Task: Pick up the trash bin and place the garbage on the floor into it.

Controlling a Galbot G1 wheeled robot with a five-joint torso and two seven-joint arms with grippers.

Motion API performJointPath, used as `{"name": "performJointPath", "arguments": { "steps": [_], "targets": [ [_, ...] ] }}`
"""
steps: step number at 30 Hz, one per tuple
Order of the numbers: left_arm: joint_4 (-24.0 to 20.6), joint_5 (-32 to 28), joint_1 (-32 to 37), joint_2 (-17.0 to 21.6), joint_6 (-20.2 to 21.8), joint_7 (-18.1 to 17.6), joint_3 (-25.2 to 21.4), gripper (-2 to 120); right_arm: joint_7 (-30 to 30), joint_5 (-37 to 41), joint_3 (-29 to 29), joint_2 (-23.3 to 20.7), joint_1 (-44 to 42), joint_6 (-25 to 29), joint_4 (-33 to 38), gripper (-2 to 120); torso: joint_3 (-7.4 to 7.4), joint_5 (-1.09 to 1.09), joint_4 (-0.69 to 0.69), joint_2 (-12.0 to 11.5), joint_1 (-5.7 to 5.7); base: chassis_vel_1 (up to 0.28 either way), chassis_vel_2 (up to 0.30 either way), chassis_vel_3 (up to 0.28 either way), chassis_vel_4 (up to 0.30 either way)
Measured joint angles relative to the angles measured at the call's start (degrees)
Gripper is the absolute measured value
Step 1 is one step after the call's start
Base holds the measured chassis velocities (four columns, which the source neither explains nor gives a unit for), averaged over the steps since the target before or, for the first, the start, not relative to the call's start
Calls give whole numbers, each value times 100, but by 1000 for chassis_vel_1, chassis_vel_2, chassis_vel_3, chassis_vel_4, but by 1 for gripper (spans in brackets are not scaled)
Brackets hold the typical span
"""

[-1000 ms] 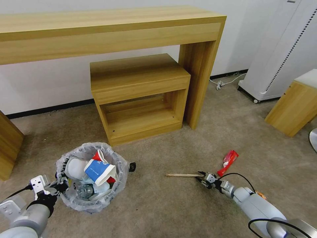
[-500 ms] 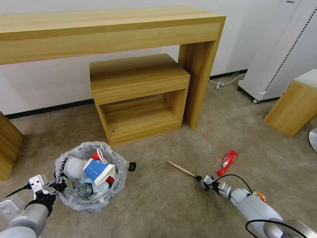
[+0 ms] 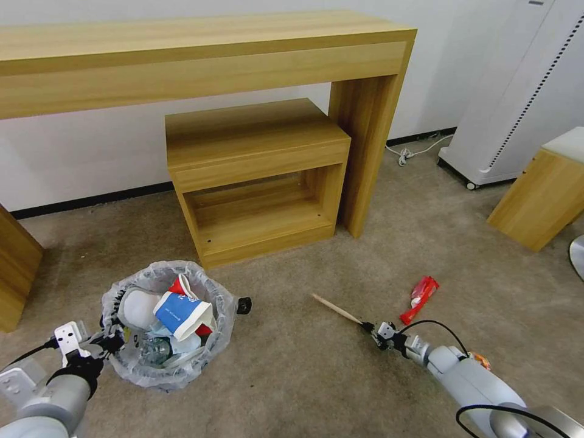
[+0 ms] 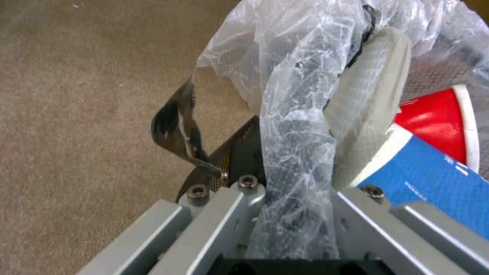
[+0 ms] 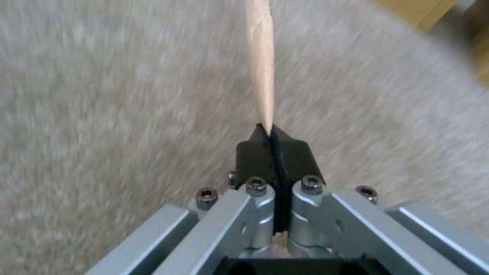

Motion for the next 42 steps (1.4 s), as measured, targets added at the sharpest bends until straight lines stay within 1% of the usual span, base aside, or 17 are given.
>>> {"name": "performJointPath", "arguments": {
  "steps": [2,3,6,7,11,13,14,16,17,20,21,24,25,27,29,32,42],
  "targets": [
    [11,22,-5,1,0,1,23,1,-88,261,19,-188,-91,29,336,0,0,0,1,0,0,0,0,0,0],
    [11,22,-5,1,0,1,23,1,-88,261,19,-188,-91,29,336,0,0,0,1,0,0,0,0,0,0],
    [23,66,-16,2,19,5,60,1,-190,894,26,-629,-369,26,1300,0,0,-1,-1,0,-1,0,0,0,0],
    [23,66,-16,2,19,5,60,1,-190,894,26,-629,-369,26,1300,0,0,-1,-1,0,-1,0,0,0,0],
    [-13,79,-11,11,41,6,61,1,-232,1066,117,-817,-484,69,1837,0,0,-1,1,0,-1,0,0,0,0],
    [-39,85,17,19,43,14,62,1,-236,1310,140,-956,-563,78,2293,0,0,0,0,0,-1,0,0,0,0],
    [-39,85,17,19,43,14,62,1,-236,1310,140,-956,-563,78,2293,0,0,0,0,0,-1,0,0,0,0],
    [-68,91,44,26,49,27,73,1,-208,1471,154,-1093,-610,29,2837,0,0,-1,1,0,-1,0,0,0,0],
    [-68,91,44,26,49,27,73,1,-208,1471,154,-1093,-610,29,2837,0,0,-1,1,0,-1,0,0,0,0],
    [-115,99,66,28,57,39,98,1,-57,1603,87,-1278,-620,-56,3606,0,0,-1,0,0,-1,0,0,0,0],
    [-115,99,66,28,57,39,98,1,-57,1603,87,-1278,-620,-56,3606,0,0,-1,0,0,-1,0,0,0,0],
    [-155,118,112,37,64,46,112,1,169,1824,-50,-1446,-555,-185,4450,0,0,-2,1,0,-1,0,0,0,0],
    [-155,118,112,37,64,46,112,1,169,1824,-50,-1446,-555,-185,4450,0,0,-2,1,0,-1,0,0,0,0],
    [-185,125,127,45,80,48,113,1,259,1923,-133,-1537,-478,-262,4955,0,0,-2,1,0,-1,0,0,0,0],
    [-194,125,129,47,87,48,113,1,277,1957,-165,-1562,-454,-286,5087,0,0,-2,1,1,-1,0,0,0,0],
    [-238,127,134,70,117,48,113,1,373,2178,-417,-1718,-293,-392,5751,0,0,-1,0,1,-1,0,0,0,0],
    [-351,128,160,83,160,24,127,1,555,2515,-1127,-1826,234,-459,6557,0,0,-2,0,0,-1,0,0,0,0]
  ]
}}
